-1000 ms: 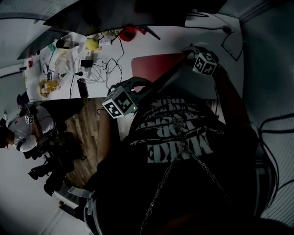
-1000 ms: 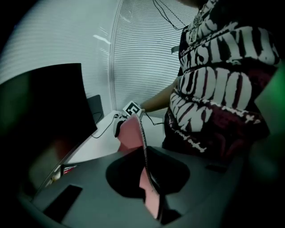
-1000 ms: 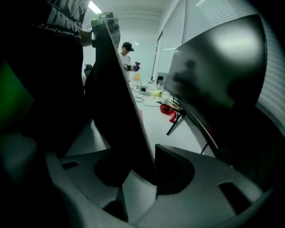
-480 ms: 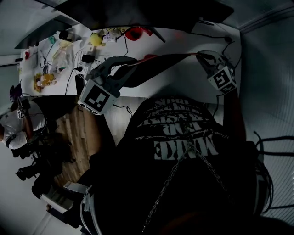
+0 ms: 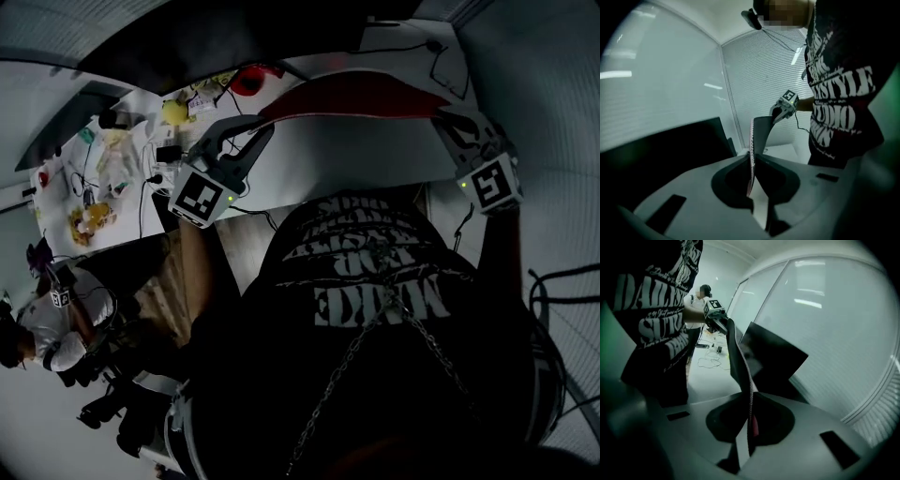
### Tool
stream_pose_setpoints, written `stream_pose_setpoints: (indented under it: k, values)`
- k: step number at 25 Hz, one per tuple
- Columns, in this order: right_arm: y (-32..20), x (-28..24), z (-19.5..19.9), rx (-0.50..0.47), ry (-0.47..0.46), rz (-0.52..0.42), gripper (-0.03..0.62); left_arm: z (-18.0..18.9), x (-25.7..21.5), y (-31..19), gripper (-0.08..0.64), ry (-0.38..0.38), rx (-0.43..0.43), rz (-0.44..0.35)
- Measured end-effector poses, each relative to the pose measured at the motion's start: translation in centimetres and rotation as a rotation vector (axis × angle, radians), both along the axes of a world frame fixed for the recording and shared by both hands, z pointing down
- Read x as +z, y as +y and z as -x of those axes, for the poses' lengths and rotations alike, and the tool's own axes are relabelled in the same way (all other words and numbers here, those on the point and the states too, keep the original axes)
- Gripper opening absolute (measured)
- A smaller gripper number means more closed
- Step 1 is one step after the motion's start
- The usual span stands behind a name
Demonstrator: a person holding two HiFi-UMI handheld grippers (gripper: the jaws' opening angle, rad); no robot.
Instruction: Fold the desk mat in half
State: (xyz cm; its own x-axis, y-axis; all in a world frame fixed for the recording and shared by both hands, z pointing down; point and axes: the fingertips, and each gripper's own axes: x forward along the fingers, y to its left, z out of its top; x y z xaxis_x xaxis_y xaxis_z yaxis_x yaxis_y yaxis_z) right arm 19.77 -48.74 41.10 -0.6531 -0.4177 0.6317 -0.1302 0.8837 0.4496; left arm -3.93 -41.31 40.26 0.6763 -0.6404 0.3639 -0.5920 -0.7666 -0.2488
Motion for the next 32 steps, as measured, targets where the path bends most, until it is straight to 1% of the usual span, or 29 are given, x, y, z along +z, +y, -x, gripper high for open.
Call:
stream_pose_setpoints:
  k: [3,4,7,9,10,12,15,16,17,20,21,25,28,32]
  values:
    - [4.0,6.7,-0.8,0.022,0.047,0.174,0.015,-0.5,6.7,2.6,0.021,0.07,0.015,0.184]
    - [5.5,8.9,-0.9,0.031,0.065,0.232,0.015,-0.5,8.8,3.5,0.021,0.078,0.014,0.244]
    - [10.4,14.1,-0.7,0.059,0.143,0.394,0.015,-0.8,14.5,7.4,0.021,0.053,0.03,0.412]
    - [12.5,15.9,-0.5,0.074,0.156,0.46,0.015,-1.0,17.1,10.2,0.021,0.065,0.037,0.501]
    - [12.9,16.3,-0.3,0.086,0.154,0.478,0.015,-1.0,17.9,11.2,0.021,0.079,0.031,0.529]
    - [12.6,16.7,0.2,0.12,0.146,0.488,0.015,-0.4,19.1,11.8,0.021,0.114,-0.011,0.559]
    - [10.6,17.6,0.9,0.162,0.137,0.476,0.015,1.2,20.6,9.9,0.021,0.175,-0.129,0.575]
    - [9.5,17.9,1.2,0.17,0.132,0.47,0.015,1.7,21.2,8.7,0.021,0.184,-0.174,0.578]
    - [8.3,18.3,1.6,0.175,0.127,0.464,0.015,2.1,21.8,7.5,0.021,0.179,-0.221,0.578]
    - [4.3,19.6,2.7,0.203,0.119,0.444,0.015,3.0,23.1,3.4,0.021,0.107,-0.338,0.566]
    - [3.0,20.1,3.0,0.216,0.118,0.439,0.015,3.4,23.6,2.0,0.021,0.094,-0.373,0.566]
    - [-1.9,21.8,4.2,0.245,0.122,0.422,0.015,4.8,25.6,-2.9,0.021,0.115,-0.511,0.623]
    - [-4.6,23.4,5.5,0.235,0.139,0.423,0.015,5.8,27.3,-5.0,0.021,0.084,-0.586,0.658]
    - [-6.7,26.4,6.5,0.215,0.176,0.446,0.015,6.6,30.1,-6.1,0.021,0.028,-0.655,0.718]
